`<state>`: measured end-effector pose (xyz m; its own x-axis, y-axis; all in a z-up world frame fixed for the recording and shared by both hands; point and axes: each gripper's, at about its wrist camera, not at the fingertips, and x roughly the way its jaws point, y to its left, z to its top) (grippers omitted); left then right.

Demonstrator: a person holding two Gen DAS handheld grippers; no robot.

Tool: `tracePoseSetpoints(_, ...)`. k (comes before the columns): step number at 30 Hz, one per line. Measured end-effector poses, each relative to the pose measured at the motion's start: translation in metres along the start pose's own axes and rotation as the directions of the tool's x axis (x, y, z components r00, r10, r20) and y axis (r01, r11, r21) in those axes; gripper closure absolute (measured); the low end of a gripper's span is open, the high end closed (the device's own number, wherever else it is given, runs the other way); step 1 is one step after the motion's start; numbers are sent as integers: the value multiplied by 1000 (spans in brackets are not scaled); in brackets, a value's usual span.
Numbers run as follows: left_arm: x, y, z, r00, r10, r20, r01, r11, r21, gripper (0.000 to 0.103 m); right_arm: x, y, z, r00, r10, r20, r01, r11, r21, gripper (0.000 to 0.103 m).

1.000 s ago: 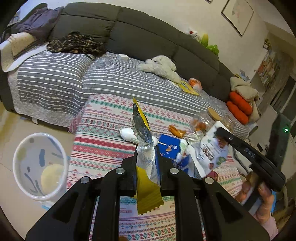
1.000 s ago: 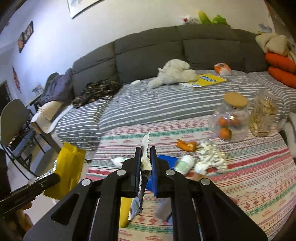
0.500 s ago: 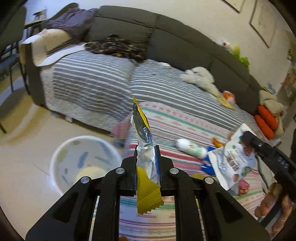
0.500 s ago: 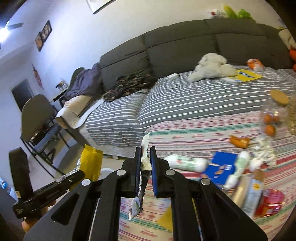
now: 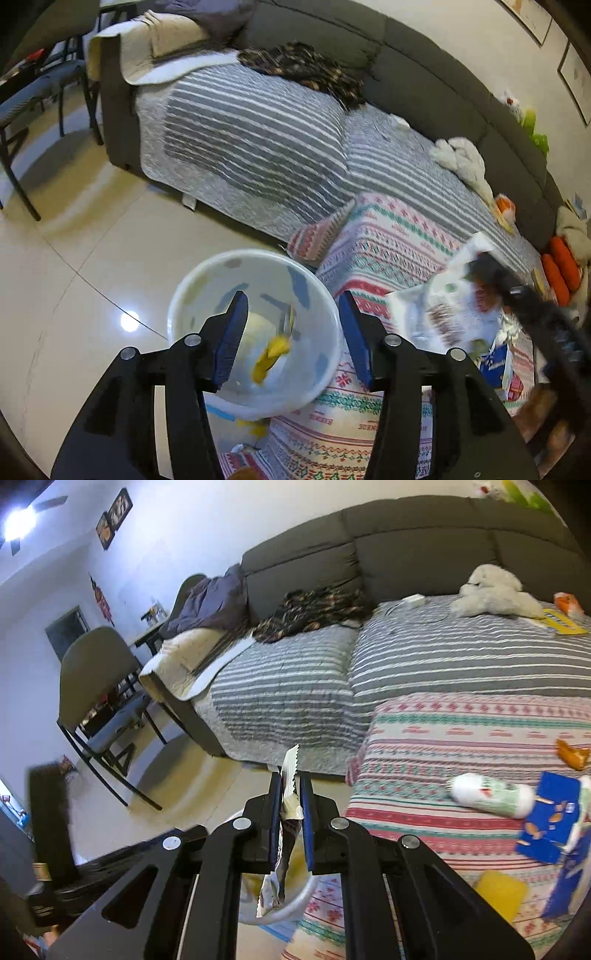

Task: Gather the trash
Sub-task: 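Open the left tool over the white wastebasket to drop the wrapper, then move the left tool back over the table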

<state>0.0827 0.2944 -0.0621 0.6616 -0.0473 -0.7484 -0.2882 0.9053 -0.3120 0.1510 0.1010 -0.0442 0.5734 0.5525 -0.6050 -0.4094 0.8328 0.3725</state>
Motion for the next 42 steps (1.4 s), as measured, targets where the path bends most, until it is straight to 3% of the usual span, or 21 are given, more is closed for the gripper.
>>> tracePoseSetpoints(4, -18, 11, 5, 993, 88, 78, -87, 996, -16, 53, 24, 15, -4, 1000, -3, -26, 2, 1000, -27, 93)
tracePoseSetpoints(10, -35, 31, 11, 976, 166, 143, -158, 985, -67, 53, 52, 36, -11, 998, -1, -65, -4, 998, -67, 93)
tracePoseSetpoints(15, -40, 41, 12, 969, 192, 154, -180, 980, -87, 51, 67, 47, -14, 996, -2, -86, -6, 996, -86, 93)
tracePoseSetpoints(22, -46, 53, 12, 955, 240, 174, -222, 968, -115, 40, 81, 60, -19, 994, -11, -105, -1, 993, -118, 91)
tracePoseSetpoints(24, -44, 55, 12, 954, 251, 164, -233, 965, -118, 38, 83, 61, -20, 993, -33, -110, 19, 992, -127, 79)
tracePoseSetpoints(25, -43, 56, 12, 953, 258, 160, -241, 963, -119, 37, 83, 62, -21, 993, -53, -105, 39, 991, -130, 58)
tracePoseSetpoints(26, -43, 56, 12, 952, 264, 159, -247, 962, -119, 36, 81, 62, -21, 993, -73, -91, 60, 989, -132, 46)
tracePoseSetpoints(28, -43, 54, 11, 946, 282, 162, -265, 957, -116, 34, 76, 60, -22, 992, -112, -61, 103, 984, -144, 42)
tracePoseSetpoints(33, -42, 43, 8, 921, 341, 191, -325, 939, -109, 22, 58, 55, -20, 970, -240, 24, 241, 954, -181, 21)
tracePoseSetpoints(35, -42, 34, 7, 906, 366, 212, -352, 930, -102, 12, 47, 50, -18, 959, -276, 62, 282, 942, -182, 13)
tracePoseSetpoints(37, -42, 23, 5, 894, 382, 236, -372, 924, -87, 10, 38, 43, -17, 950, -301, 79, 310, 931, -191, 12)
tracePoseSetpoints(42, -44, -8, 1, 884, 380, 272, -377, 924, -65, 8, 10, 21, -13, 915, -382, 127, 400, 901, -169, 9)
